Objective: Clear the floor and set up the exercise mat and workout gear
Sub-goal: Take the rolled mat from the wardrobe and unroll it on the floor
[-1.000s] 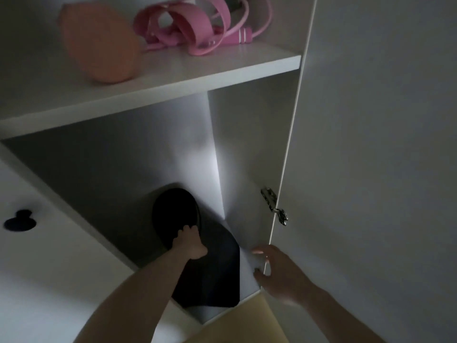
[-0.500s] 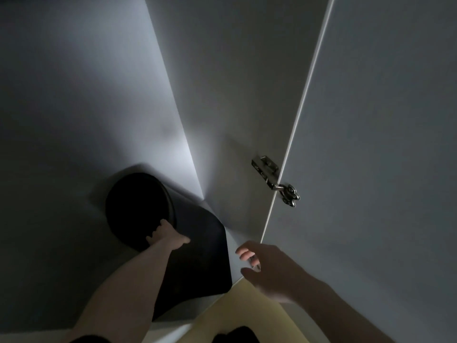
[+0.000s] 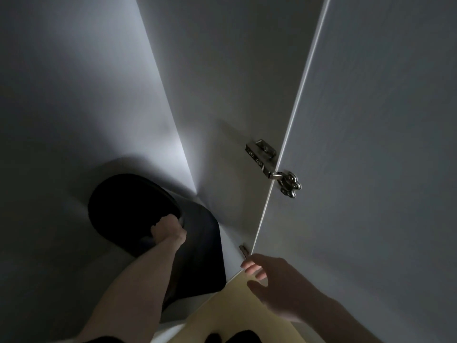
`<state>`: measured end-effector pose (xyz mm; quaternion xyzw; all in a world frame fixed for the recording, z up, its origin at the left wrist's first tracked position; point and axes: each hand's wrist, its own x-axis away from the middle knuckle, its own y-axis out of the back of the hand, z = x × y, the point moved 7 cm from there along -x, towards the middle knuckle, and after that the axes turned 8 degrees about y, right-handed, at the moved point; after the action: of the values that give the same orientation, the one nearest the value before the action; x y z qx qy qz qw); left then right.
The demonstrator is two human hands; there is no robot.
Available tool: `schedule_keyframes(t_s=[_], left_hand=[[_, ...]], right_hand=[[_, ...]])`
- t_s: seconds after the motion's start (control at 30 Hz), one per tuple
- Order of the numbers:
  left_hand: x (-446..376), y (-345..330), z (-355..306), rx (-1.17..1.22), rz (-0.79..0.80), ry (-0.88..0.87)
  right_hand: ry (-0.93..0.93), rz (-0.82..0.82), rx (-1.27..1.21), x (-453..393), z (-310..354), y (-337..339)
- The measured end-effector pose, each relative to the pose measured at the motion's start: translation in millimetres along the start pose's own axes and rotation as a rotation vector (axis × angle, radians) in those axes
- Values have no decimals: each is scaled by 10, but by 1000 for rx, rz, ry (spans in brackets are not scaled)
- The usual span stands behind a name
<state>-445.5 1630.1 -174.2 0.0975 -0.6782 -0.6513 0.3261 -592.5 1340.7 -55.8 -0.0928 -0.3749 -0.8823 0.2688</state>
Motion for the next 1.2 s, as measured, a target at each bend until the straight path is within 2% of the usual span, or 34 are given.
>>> schedule_keyframes(t_s=[0.33,0.53,0.77,0.9,1.2], left_hand=[[1200,899,-15,-63,-103,-364],[2376,1215,34,-138,-106,-526],[3459,1560,259,-219,-120,-569],[3780,1766,448,-235,-128,-578],[4403,2202,664,-184,-123,-765]], right_hand=[[-12,10,-3,810,307,369],[25,24,27,1495,488,621],[69,27,35,2168,397,752],[81,30,42,2384,408,835],[86,-186,-9,2820,646,977]])
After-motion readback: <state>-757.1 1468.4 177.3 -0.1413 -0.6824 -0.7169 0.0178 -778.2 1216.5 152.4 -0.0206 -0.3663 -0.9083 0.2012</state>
